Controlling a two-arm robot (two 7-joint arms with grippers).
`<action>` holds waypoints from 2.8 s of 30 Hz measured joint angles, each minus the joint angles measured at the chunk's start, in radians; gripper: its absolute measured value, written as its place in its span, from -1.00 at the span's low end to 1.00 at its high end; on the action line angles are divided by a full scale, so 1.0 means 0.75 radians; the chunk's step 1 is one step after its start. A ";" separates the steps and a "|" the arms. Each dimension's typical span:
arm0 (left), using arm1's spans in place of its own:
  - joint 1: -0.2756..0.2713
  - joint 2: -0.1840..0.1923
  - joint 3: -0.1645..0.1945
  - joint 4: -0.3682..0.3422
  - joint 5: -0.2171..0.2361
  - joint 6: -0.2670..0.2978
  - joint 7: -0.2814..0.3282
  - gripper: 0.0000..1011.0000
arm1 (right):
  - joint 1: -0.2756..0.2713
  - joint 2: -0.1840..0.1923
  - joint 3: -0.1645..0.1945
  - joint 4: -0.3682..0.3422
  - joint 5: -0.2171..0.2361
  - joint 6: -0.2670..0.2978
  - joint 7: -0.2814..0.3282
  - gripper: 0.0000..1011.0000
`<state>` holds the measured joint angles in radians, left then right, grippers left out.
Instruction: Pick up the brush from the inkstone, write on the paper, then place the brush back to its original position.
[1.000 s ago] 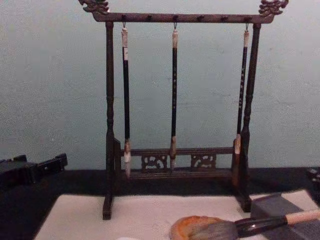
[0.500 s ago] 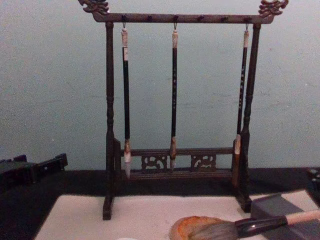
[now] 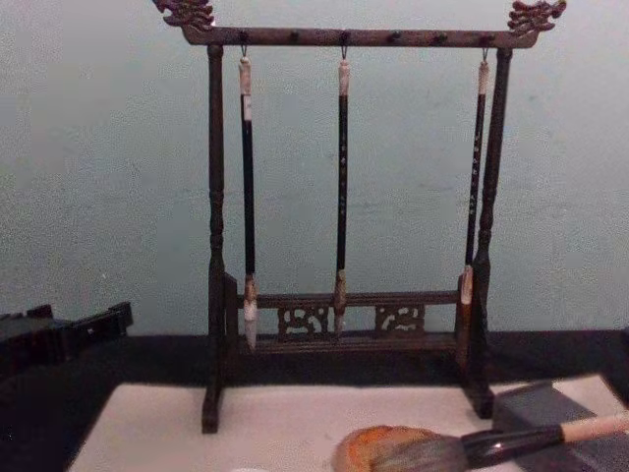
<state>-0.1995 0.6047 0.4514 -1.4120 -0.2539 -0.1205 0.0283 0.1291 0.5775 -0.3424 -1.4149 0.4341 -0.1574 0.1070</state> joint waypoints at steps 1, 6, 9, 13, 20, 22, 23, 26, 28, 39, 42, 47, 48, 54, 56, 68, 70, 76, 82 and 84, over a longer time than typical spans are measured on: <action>0.000 0.000 0.000 0.000 0.000 0.000 0.000 0.98 | -0.009 0.001 0.009 -0.010 0.010 0.000 0.005 0.98; 0.000 0.000 0.000 0.000 0.000 0.000 0.000 0.98 | -0.076 0.004 0.063 -0.073 0.063 0.002 0.025 0.98; 0.000 0.000 0.000 0.000 0.000 0.000 0.000 0.98 | -0.103 0.002 0.085 -0.091 0.095 0.005 0.041 0.98; 0.000 0.000 0.000 0.000 0.000 0.000 0.000 0.98 | -0.168 -0.004 0.137 -0.129 0.174 0.019 0.078 0.98; 0.000 0.000 0.000 0.000 0.000 0.000 0.000 0.98 | -0.290 0.003 0.216 -0.221 0.250 0.039 0.098 0.98; 0.000 0.000 0.000 0.000 0.000 0.000 0.000 0.98 | -0.322 0.004 0.237 -0.243 0.261 0.047 0.101 0.98; 0.000 0.000 0.000 0.000 0.000 0.000 0.000 0.98 | -0.331 0.004 0.243 -0.248 0.266 0.050 0.103 0.98; 0.000 0.000 0.000 0.000 0.000 0.000 0.000 0.98 | -0.350 -0.002 0.260 -0.252 0.286 0.066 0.121 0.98; 0.000 0.000 0.000 0.000 0.000 0.000 0.000 0.98 | -0.353 -0.008 0.266 -0.245 0.300 0.077 0.133 0.98; 0.000 0.000 0.000 0.000 0.000 0.000 0.000 0.98 | -0.314 -0.087 0.318 -0.113 0.485 0.175 0.300 0.98; 0.000 0.000 0.000 0.000 0.000 0.000 0.000 0.98 | -0.297 -0.100 0.323 -0.080 0.522 0.197 0.329 0.98; 0.000 0.000 0.000 0.000 0.000 0.000 0.000 0.98 | -0.259 -0.119 0.323 -0.018 0.608 0.246 0.383 0.98; 0.000 0.000 0.000 0.000 0.000 0.000 0.000 0.98 | -0.251 -0.122 0.320 -0.005 0.630 0.256 0.395 0.98; 0.000 0.000 0.000 0.000 0.000 0.000 0.000 0.98 | -0.229 -0.127 0.310 0.029 0.700 0.280 0.432 0.98; 0.000 0.000 0.000 0.000 0.000 0.000 0.000 0.98 | -0.219 -0.129 0.304 0.042 0.727 0.287 0.453 0.98; 0.000 0.000 0.000 0.000 0.000 0.000 0.000 0.98 | -0.161 -0.132 0.256 0.114 0.824 0.312 0.544 0.98; 0.000 0.000 0.000 0.000 0.000 0.000 0.000 0.98 | -0.155 -0.132 0.249 0.121 0.834 0.318 0.549 0.98; 0.000 0.000 0.000 0.000 0.000 0.000 0.000 0.98 | -0.132 -0.130 0.224 0.143 0.862 0.330 0.556 0.98; 0.000 0.000 0.000 0.000 0.000 0.000 0.000 0.98 | -0.121 -0.124 0.205 0.157 0.890 0.336 0.556 0.98; 0.000 0.000 0.000 0.000 0.000 0.000 0.000 0.98 | -0.117 -0.123 0.200 0.162 0.896 0.337 0.557 0.98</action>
<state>-0.1995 0.6047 0.4513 -1.4120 -0.2539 -0.1205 0.0282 0.0410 0.4854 -0.1925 -1.2934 1.1059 0.0953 0.5250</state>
